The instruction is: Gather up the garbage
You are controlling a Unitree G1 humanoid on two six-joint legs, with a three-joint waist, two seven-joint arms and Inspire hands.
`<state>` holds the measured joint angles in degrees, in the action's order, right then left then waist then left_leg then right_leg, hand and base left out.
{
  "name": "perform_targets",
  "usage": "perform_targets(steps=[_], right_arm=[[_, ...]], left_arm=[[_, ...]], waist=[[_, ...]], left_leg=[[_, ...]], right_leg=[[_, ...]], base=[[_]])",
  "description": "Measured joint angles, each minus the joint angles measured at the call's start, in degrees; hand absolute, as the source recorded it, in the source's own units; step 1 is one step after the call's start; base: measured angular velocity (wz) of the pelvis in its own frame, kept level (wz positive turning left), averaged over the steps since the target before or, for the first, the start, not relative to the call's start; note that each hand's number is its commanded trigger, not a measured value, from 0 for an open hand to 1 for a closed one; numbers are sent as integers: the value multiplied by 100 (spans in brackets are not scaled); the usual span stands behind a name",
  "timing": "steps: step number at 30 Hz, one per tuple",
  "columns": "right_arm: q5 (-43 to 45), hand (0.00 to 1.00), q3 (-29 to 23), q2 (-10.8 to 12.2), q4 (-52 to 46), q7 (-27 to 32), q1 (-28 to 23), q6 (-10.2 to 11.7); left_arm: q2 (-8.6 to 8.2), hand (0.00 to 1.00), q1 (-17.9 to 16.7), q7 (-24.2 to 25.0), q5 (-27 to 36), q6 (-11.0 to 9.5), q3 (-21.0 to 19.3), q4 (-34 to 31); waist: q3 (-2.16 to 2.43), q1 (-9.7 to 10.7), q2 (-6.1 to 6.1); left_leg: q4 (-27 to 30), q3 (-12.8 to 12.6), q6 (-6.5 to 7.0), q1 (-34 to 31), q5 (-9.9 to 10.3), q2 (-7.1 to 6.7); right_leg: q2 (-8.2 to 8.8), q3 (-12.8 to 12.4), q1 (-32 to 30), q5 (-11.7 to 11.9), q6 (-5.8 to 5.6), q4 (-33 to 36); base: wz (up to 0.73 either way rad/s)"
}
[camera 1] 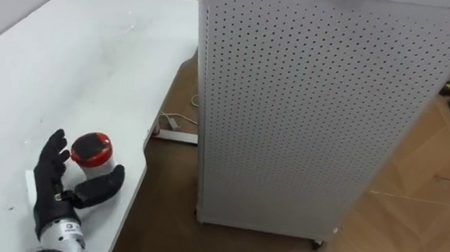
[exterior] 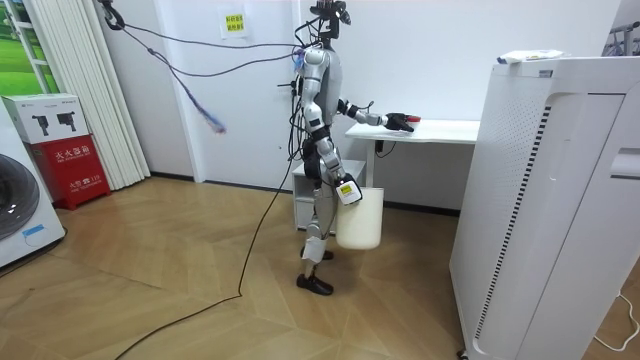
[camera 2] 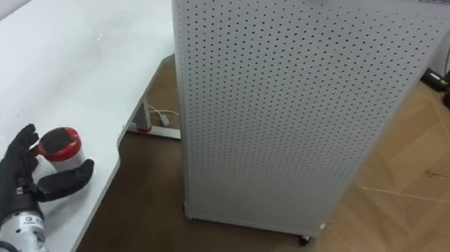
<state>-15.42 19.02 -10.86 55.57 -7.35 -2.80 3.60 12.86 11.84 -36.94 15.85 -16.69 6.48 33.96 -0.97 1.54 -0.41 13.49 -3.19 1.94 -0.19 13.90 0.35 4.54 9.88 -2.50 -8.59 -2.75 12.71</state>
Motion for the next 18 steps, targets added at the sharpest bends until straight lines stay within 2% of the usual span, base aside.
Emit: perform_targets(steps=[8, 18], right_arm=[[1, 100, 7, 2, -27, -99, -22, -11], [12, 100, 1, -4, -240, -37, -76, -215]], left_arm=[[-12, 100, 227, -67, 273, -20, -152, 293], [-7, 100, 410, -53, 489, -19, -182, 539]], waist=[[0, 20, 0], [-8, 61, -36]], left_leg=[[0, 7, 0, 2, 0, -6], [3, -6, 7, 7, -4, -9]], right_leg=[[5, -3, 6, 1, -3, -3], [7, -13, 12, 2, -4, 12]], base=[[0], [0]])
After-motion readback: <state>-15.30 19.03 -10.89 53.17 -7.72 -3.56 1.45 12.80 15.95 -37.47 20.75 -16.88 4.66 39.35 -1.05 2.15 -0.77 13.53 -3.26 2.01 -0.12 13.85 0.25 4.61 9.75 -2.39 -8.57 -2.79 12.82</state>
